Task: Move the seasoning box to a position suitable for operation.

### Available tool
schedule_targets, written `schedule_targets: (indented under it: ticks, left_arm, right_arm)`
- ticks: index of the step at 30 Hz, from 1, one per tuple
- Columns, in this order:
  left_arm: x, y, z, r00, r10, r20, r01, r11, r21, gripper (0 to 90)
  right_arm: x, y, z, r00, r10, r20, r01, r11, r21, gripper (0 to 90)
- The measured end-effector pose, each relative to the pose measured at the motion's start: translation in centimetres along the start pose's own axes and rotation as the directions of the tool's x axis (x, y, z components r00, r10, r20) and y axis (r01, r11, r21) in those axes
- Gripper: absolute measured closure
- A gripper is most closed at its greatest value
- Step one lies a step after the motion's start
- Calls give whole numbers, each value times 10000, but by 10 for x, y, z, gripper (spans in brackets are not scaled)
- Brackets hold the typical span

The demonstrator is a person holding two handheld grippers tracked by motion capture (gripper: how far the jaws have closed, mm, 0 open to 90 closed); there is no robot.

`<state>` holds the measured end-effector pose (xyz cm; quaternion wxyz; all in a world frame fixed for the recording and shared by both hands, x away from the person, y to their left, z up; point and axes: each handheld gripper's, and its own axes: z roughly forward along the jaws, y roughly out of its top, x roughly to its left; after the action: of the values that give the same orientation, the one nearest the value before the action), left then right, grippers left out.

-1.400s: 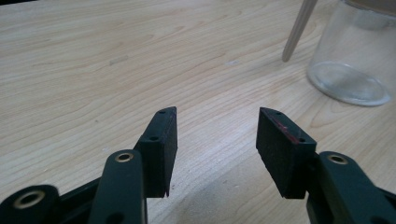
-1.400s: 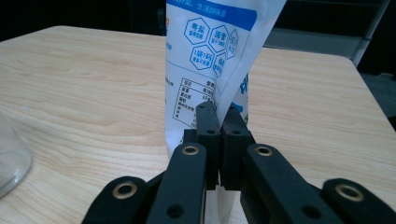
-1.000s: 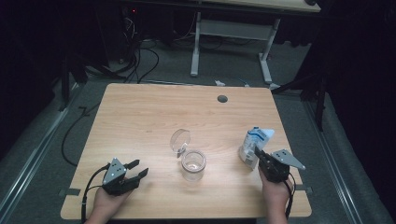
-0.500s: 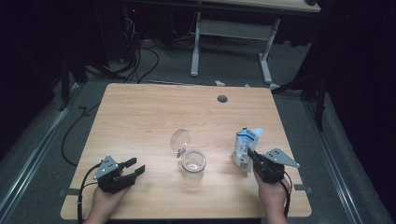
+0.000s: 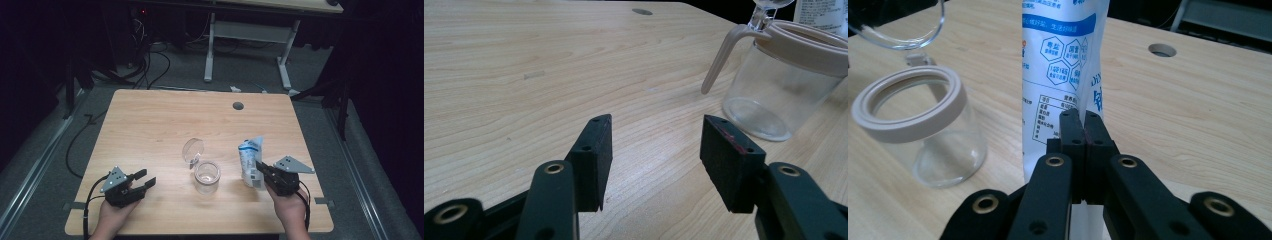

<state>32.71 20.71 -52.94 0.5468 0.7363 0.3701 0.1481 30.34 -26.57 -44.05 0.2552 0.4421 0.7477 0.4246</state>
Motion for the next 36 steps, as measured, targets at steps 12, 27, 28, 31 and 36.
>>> schedule_targets:
  ticks: [12, 27, 28, 31, 36]
  left_arm:
    - [0, 0, 0, 10000, 31, 37, -31, 10000, 16, 469]
    - [-2, 0, 1, 9998, 216, -5, -215, 9997, 86, 467]
    - [-3, 0, 1, 9998, 220, -4, -220, 9997, 83, 466]
    - [-3, 0, 1, 9997, 239, -4, -239, 9997, 82, 466]
    - [-3, 0, 1, 9997, 253, 4, -253, 9996, 87, 467]
  right_arm:
    - [6, 19, -6, 9969, -673, -397, 722, 9877, 1385, 900]
    - [12, 31, -5, 9864, -1402, -861, 1591, 9459, 2827, 900]
    - [12, 32, -5, 9859, -1427, -869, 1619, 9447, 2851, 900]
    - [12, 36, -5, 9848, -1430, -984, 1667, 9375, 3055, 900]
    - [13, 40, -4, 9829, -1472, -1106, 1766, 9238, 3397, 900]
